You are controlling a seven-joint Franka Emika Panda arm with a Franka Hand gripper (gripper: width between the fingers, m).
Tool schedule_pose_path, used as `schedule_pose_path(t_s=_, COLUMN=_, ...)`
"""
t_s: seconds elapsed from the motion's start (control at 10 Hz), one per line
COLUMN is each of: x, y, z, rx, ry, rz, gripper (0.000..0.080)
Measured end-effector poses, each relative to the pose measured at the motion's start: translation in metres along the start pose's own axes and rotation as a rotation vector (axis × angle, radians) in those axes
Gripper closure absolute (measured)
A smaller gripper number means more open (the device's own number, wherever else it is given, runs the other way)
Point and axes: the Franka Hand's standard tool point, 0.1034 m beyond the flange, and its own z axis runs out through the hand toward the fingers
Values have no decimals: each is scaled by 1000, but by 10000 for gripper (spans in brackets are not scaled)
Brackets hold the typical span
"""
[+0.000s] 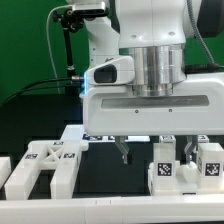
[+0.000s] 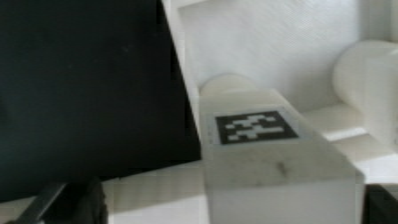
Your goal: Assemble chair
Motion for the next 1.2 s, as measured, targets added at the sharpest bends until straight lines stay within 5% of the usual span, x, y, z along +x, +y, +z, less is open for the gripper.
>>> schedule_pose_path(t_s=0.3, x=0, y=-1, z=0, rx=5, ry=-1, rz=149, gripper=515)
schedule_pose_path(t_s=0.8, x=-1, y=-8, z=0, rx=1, ry=5, rz=691, gripper=514)
schedule_pose_path(t_s=1.2, x=3, y=-10, z=1, rx=86, ry=8, rz=1324, gripper=514)
